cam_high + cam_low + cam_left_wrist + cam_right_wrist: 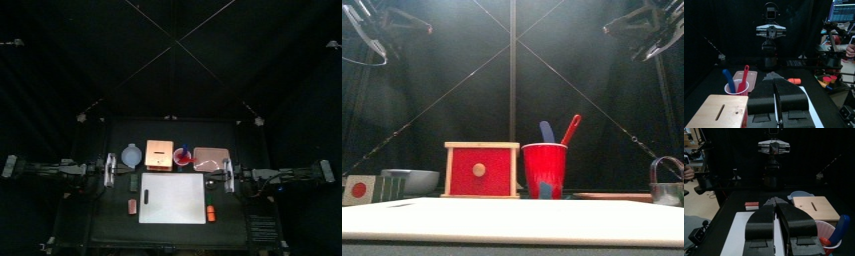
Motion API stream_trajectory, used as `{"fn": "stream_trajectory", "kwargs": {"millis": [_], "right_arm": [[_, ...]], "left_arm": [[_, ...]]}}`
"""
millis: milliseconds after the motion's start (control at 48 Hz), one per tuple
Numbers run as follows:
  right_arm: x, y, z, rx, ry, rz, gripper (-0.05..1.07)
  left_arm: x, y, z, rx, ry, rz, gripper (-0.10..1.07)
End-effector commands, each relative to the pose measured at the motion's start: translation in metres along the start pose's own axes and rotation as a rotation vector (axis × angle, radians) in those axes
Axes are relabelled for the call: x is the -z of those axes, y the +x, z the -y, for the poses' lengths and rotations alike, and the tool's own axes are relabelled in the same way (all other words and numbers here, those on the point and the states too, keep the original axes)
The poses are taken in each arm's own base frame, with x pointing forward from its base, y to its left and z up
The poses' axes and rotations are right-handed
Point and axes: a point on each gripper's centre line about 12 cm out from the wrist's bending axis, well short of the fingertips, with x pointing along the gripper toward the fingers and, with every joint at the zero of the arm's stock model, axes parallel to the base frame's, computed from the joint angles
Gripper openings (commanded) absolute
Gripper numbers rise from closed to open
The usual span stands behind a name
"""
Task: Grab drawer handle
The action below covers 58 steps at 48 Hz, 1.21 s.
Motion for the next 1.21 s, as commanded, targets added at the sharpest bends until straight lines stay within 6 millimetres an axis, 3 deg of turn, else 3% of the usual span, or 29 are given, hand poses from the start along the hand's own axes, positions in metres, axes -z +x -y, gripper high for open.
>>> {"fn": "stream_trajectory", "kwargs": {"millis": [0,250,500,688,854,1188], "right_arm": [[0.003,0.007,0.004,0.017,-0.012,-0.022,0.03],[0.017,0.049,0.015,0.048,-0.062,-0.142,0.03],[0.02,0.122,0.038,0.084,-0.102,-0.184,0.03],[0.032,0.181,0.057,0.107,-0.101,-0.189,0.03],[0.054,0.221,0.076,0.135,-0.094,-0.22,0.03],[0.104,0.268,0.112,0.186,-0.085,-0.287,0.03]], "left_arm": [[0.002,0.006,-0.006,-0.035,-0.023,-0.007,0.06],[0.012,0.022,-0.01,-0.062,-0.084,0.021,0.06],[0.038,0.037,-0.025,-0.196,-0.272,0.034,0.07],[0.077,0.034,-0.037,-0.36,-0.465,-0.073,0.07],[0.107,0.025,-0.05,-0.557,-0.722,-0.128,0.08],[0.117,0.029,-0.04,-0.548,-0.814,-0.157,0.09]]}}
